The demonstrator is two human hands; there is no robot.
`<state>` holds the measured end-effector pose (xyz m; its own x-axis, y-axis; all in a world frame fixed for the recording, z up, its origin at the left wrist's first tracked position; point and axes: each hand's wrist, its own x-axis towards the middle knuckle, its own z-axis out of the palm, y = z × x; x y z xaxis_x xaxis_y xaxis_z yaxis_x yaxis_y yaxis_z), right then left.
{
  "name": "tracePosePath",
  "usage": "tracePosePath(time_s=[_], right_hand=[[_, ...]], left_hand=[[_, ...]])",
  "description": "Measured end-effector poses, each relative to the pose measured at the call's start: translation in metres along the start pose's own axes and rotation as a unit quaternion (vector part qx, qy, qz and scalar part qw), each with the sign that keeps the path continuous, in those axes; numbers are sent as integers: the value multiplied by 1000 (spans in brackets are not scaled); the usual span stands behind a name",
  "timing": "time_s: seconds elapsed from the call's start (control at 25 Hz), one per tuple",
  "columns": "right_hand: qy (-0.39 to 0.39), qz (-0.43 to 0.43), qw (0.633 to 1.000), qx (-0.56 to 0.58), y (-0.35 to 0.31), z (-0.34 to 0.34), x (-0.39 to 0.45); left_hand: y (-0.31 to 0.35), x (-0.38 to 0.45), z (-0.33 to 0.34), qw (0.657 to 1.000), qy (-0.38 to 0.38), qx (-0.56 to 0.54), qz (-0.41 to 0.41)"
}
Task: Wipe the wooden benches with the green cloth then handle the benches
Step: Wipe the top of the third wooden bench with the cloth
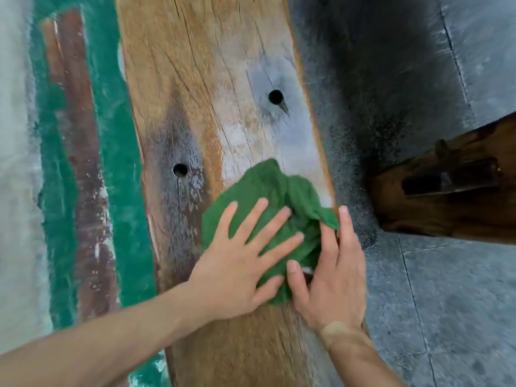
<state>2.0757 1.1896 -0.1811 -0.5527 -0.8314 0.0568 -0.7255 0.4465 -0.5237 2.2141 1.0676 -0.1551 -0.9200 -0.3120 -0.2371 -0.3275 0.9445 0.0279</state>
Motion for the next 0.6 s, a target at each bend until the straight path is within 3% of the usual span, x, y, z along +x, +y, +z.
tracePosePath(time_s=[0.08,0.12,0.24,0.32,0.52,0.6], right_hand=[[13,-5,1000,19,-2,0,-1],[18,-9,999,26,-2,0,0],[17,-10,998,52,1,-1,2],[32,-11,996,84,2,-2,-2],[72,3,986,151,7,-5,-1],[25,30,985,167,5,-10,2]], left_hand=[[-35,-23,6,998,5,-2,60],[-57,-1,5,999,29,11,33],[-105,116,-18,971,28,-12,-236],[-95,154,-22,950,26,-41,-310],[26,56,8,985,27,8,-171],[90,-4,20,988,22,-6,-151]])
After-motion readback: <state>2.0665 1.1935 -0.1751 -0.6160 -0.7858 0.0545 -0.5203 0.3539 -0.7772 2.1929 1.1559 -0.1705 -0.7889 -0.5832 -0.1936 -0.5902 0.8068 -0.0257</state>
